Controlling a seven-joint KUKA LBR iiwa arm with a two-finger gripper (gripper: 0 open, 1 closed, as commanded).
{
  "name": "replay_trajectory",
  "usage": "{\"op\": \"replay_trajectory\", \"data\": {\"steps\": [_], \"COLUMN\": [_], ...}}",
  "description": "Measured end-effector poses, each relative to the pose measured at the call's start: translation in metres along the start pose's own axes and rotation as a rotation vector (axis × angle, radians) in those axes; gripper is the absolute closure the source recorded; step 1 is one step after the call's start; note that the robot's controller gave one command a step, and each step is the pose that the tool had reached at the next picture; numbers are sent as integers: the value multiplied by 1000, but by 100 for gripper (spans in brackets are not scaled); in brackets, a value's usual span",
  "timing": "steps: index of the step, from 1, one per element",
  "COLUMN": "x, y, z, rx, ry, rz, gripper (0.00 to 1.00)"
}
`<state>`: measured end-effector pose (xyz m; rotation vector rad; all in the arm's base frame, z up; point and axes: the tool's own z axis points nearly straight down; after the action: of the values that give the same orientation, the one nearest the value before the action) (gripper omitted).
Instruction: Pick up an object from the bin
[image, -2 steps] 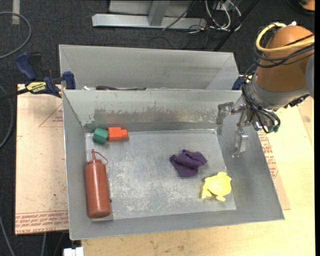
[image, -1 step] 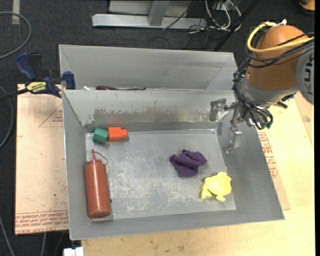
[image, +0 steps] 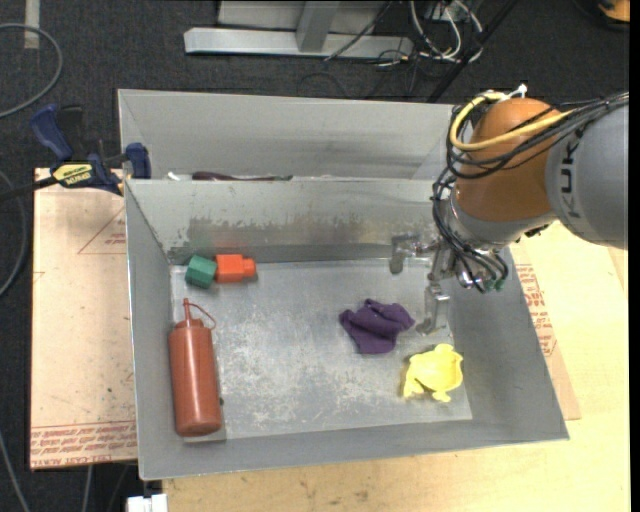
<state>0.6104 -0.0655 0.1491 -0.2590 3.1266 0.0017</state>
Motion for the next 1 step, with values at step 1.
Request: {"op": "replay_trajectory", "data": {"steps": [1], "x": [-13], "y": [16], "z": [51], "rx": [4], "ry": [-14], "rz": [4], "gripper": [0]}}
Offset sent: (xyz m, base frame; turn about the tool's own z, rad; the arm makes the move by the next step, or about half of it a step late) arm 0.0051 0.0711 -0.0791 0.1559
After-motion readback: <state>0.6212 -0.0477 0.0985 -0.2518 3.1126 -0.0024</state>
